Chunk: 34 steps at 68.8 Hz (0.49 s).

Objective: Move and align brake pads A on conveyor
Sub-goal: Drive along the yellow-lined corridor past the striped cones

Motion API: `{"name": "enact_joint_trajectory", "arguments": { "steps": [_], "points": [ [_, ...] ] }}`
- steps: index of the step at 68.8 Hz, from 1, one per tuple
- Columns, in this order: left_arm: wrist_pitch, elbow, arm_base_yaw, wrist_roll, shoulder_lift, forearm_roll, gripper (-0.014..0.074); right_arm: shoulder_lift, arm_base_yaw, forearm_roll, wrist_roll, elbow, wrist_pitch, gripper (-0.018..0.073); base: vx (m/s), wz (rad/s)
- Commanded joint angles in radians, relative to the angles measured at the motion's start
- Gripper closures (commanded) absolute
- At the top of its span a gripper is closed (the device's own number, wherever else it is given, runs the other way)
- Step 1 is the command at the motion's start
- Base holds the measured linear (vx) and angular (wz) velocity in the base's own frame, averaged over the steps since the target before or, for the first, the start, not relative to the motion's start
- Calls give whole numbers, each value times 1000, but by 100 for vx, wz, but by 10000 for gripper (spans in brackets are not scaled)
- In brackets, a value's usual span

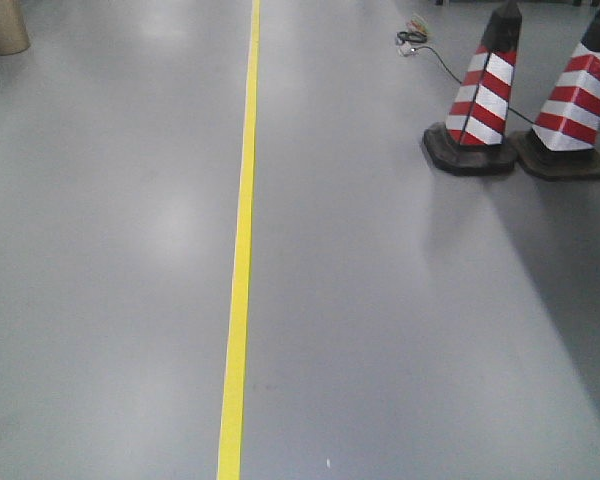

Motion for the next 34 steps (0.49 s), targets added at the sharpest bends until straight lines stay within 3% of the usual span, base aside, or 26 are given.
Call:
{"name": "enact_joint_trajectory", "arguments": {
  "steps": [1, 34],
  "points": [
    [-94, -24, -3, -3, 13, 9, 603, 13, -7, 4, -5, -28, -93, 561, 82, 9],
    [-95, -24, -3, -3, 13, 9, 603, 13, -7, 4, -5, -28, -93, 561, 81, 2]
  ]
}}
